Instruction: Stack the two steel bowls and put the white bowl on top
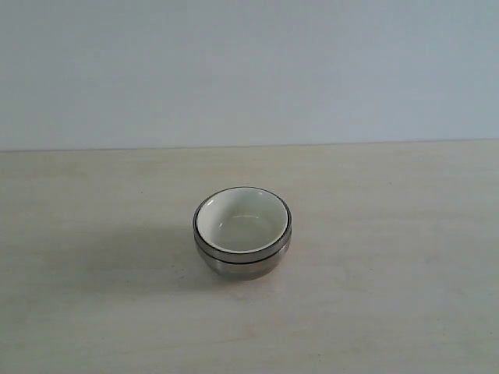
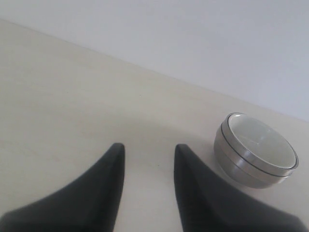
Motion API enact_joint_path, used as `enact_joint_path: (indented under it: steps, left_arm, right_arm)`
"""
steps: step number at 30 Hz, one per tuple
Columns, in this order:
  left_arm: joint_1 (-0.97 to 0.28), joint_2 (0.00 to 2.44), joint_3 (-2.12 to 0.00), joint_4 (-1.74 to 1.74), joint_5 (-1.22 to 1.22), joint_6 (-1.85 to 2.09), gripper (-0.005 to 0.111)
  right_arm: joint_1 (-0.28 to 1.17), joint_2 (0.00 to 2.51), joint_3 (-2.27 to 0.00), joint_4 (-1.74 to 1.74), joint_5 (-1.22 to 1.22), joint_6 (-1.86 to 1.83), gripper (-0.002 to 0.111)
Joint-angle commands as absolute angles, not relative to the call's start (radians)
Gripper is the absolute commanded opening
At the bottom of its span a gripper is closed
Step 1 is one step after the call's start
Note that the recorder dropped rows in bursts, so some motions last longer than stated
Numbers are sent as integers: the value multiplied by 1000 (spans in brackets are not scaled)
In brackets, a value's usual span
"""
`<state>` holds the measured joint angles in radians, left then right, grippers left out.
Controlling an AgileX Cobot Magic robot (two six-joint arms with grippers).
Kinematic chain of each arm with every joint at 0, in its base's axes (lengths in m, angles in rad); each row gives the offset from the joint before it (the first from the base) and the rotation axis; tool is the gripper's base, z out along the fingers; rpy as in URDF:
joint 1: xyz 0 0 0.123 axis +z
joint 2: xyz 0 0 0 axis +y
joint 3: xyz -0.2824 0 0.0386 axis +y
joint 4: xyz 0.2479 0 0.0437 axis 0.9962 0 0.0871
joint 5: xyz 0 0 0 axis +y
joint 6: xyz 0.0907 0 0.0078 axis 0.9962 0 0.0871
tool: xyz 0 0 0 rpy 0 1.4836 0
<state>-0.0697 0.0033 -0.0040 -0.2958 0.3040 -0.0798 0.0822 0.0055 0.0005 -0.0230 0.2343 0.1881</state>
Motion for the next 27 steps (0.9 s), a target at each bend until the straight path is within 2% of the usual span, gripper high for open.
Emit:
enact_joint_path:
  steps: [1, 27]
  left_arm:
    - [-67, 0, 0, -297, 293, -78, 32]
    - [-67, 0, 0, -297, 293, -78, 32]
  right_arm:
    - [80, 0, 0, -36, 339, 9, 0]
    - [80, 0, 0, -36, 346, -62, 0]
